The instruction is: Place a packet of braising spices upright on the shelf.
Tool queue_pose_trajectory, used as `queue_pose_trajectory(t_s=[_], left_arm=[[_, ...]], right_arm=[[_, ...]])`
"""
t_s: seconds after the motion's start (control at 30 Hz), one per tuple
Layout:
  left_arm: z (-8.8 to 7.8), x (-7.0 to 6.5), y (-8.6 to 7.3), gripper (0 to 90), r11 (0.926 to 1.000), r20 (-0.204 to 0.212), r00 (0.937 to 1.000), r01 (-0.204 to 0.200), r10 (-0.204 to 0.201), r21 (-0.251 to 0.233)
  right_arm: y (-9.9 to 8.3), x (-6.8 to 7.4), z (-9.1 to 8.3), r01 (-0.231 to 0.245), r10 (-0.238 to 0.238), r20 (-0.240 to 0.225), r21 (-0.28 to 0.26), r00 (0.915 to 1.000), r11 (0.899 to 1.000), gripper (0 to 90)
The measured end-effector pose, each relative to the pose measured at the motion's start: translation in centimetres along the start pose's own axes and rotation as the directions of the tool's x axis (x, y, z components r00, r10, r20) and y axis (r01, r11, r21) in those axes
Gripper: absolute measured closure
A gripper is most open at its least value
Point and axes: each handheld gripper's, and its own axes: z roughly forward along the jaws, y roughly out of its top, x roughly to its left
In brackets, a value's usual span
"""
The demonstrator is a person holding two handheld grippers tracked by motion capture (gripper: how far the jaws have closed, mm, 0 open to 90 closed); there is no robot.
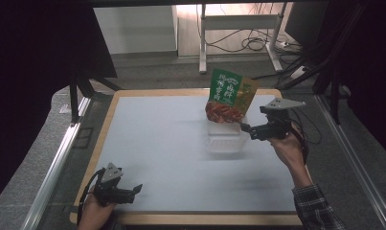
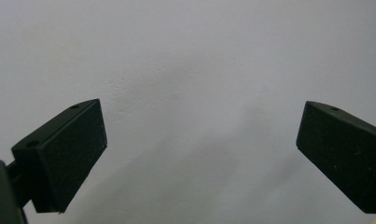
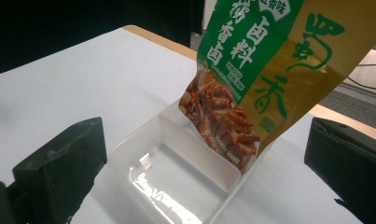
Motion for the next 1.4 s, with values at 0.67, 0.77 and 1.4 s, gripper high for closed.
queue_pose_trajectory(t_s=[0.67, 0.77, 1.4], left_arm=[[0.0, 0.0, 0.0, 1.8, 1.0, -0.002, 1.0, -0.002, 0.002, 0.005], [0.0, 0.0, 0.0, 1.8, 1.0, -0.001, 1.0, -0.001, 0.001, 0.005], [0.0, -0.1, 0.0, 1.8, 1.0, -0.002, 1.0, 0.0, 0.0, 0.005]], right_arm=[[-4.4, 1.9, -1.5, -0.01, 0.011, -0.063, 0.016, 0.9979, 1.0, 0.0], [-4.7, 2.2, -1.6, -0.013, 0.014, -0.075, 0.014, 0.9971, 1.0, 0.0], [-9.6, 4.8, -2.3, -0.002, 0.009, -0.119, 0.056, 0.9928, 0.998, 0.0]])
